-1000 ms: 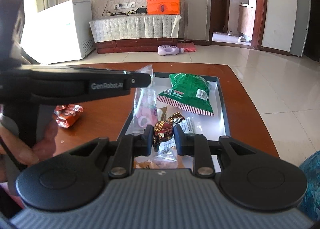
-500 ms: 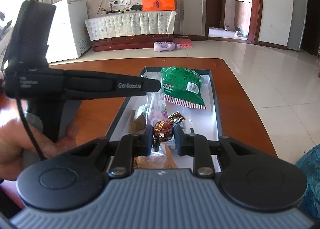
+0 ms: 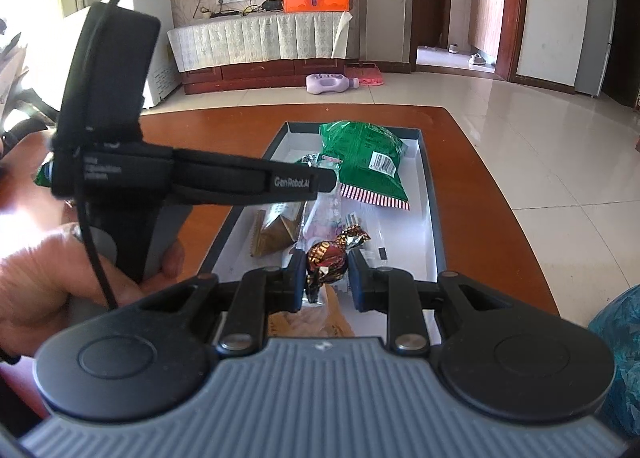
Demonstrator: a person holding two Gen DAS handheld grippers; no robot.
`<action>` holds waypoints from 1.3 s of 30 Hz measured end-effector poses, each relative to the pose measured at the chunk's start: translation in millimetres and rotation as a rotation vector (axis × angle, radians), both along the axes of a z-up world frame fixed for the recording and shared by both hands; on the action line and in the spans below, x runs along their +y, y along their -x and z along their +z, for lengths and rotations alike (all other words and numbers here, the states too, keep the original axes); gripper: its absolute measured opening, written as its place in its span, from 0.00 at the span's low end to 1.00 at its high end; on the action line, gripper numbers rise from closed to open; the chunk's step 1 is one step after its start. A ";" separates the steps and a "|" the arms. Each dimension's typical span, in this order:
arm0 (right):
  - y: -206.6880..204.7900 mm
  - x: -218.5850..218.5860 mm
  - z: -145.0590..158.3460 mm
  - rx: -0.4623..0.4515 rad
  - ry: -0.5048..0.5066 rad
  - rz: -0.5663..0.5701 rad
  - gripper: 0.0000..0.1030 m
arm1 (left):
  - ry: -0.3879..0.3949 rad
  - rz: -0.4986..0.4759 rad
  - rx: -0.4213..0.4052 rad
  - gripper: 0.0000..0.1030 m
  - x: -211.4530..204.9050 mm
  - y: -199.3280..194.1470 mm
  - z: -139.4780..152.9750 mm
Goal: Organize snacks
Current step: 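Open the left gripper to drop the clear bag while the right gripper releases chocolates into the box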
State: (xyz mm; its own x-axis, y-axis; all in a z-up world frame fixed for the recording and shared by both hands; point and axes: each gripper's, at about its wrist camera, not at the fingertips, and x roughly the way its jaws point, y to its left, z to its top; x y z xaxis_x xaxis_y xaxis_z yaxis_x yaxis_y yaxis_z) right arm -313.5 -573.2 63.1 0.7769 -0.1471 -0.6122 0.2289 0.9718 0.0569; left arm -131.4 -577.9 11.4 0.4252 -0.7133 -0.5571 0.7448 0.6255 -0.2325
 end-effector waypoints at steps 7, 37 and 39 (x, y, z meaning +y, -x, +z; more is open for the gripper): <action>-2.5 2.6 -2.0 0.006 0.006 -0.001 0.25 | -0.033 0.010 -0.014 0.19 -1.3 1.4 -5.0; -39.3 1.7 -14.1 0.048 0.042 -0.061 0.25 | -0.031 0.059 -0.053 0.59 74.9 3.9 17.1; -42.7 1.9 -14.5 0.051 0.043 -0.065 0.25 | -0.028 0.060 -0.058 0.60 79.1 5.4 18.3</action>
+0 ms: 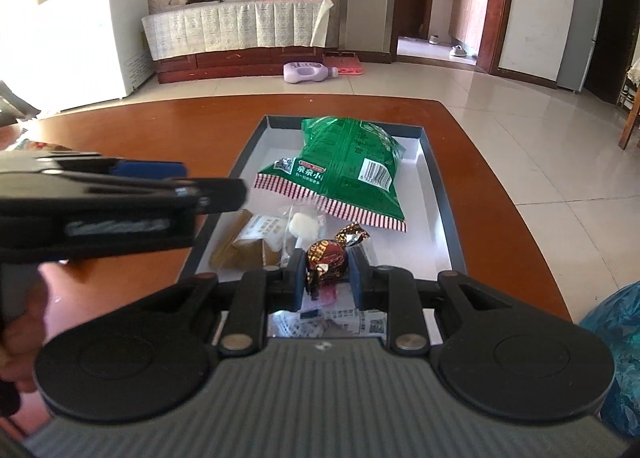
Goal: Organize snacks
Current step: 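Open the left gripper to drop the clear bag while the right gripper releases chocolates into the box, then move both grippers back from the box toward the remaining candies on the table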
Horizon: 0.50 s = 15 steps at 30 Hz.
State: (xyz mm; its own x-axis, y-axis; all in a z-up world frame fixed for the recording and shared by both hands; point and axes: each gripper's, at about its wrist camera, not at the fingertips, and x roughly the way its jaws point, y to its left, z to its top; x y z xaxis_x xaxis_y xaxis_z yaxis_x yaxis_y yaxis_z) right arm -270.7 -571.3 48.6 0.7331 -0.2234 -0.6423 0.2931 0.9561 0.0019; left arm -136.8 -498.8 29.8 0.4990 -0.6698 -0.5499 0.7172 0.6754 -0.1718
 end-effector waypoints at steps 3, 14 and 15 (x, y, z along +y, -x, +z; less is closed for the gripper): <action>-1.5 5.3 -0.1 0.004 0.006 0.004 0.26 | -0.007 0.001 -0.012 0.61 7.3 0.1 0.7; 8.9 9.9 4.8 -0.003 0.018 -0.026 0.61 | -0.028 0.017 -0.032 0.66 22.8 10.7 3.3; 9.6 10.0 5.0 -0.004 0.016 -0.026 0.61 | -0.029 0.020 -0.031 0.66 23.6 11.0 3.9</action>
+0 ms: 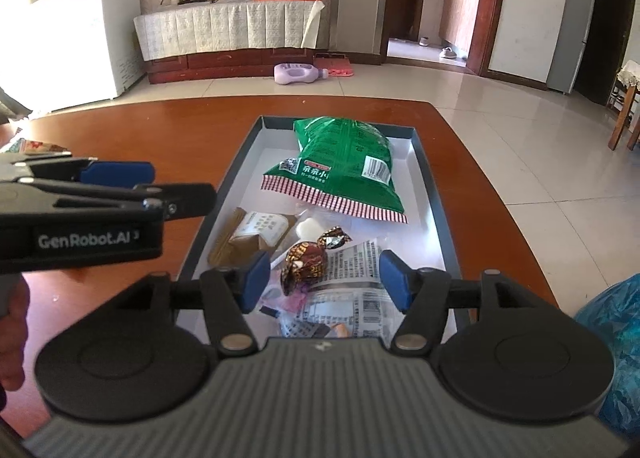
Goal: Organize snacks
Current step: 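Move both grippers back from the box toward the remaining candies on the table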
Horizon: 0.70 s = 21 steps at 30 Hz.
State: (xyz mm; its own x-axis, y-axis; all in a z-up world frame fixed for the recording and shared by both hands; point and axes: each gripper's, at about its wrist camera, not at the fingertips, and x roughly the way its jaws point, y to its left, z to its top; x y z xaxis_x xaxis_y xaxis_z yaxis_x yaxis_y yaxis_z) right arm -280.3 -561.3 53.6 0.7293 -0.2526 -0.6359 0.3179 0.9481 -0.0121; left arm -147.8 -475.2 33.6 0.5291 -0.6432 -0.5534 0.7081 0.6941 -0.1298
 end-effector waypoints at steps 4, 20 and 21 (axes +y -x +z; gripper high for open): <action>2.2 1.8 1.5 -0.008 0.002 0.008 0.61 | -0.005 0.012 -0.002 0.68 6.2 3.8 1.7; 9.5 27.9 16.0 -0.058 0.037 0.009 0.61 | 0.008 0.092 -0.021 0.75 61.6 12.6 17.6; 8.8 29.6 16.0 -0.056 0.039 0.009 0.61 | 0.007 0.096 -0.019 0.75 64.9 12.8 18.0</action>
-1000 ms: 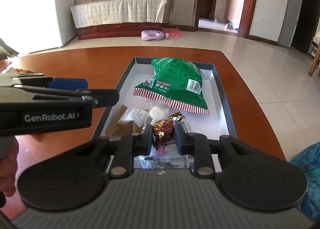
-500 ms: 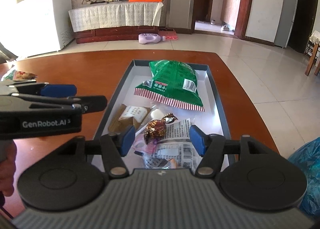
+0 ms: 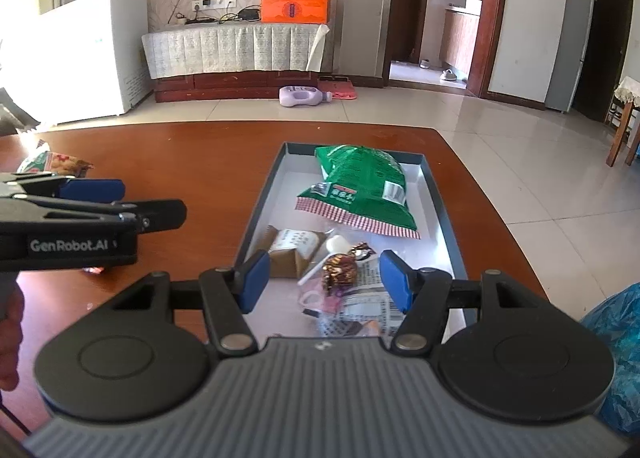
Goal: Organize snacks
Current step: 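Move both grippers back from the box toward the remaining candies on the table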
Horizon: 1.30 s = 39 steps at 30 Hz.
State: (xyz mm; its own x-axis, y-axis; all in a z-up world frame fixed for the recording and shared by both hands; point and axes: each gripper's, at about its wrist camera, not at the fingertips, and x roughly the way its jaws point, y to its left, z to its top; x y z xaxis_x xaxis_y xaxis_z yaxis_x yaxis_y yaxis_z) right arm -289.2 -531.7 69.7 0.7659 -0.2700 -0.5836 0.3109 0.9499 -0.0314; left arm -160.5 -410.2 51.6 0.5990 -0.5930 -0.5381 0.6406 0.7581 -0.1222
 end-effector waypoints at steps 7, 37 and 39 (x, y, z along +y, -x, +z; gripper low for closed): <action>-1.6 11.5 1.0 0.008 0.014 -0.017 0.61 | -0.002 0.017 0.002 0.75 21.2 7.9 4.1; -69.5 133.6 -18.1 0.091 -0.013 0.357 0.54 | 0.027 0.400 0.041 0.75 187.7 -40.3 15.5; -76.2 134.2 -19.8 0.093 -0.052 0.334 0.55 | 0.040 0.414 0.045 0.75 194.4 -43.0 18.3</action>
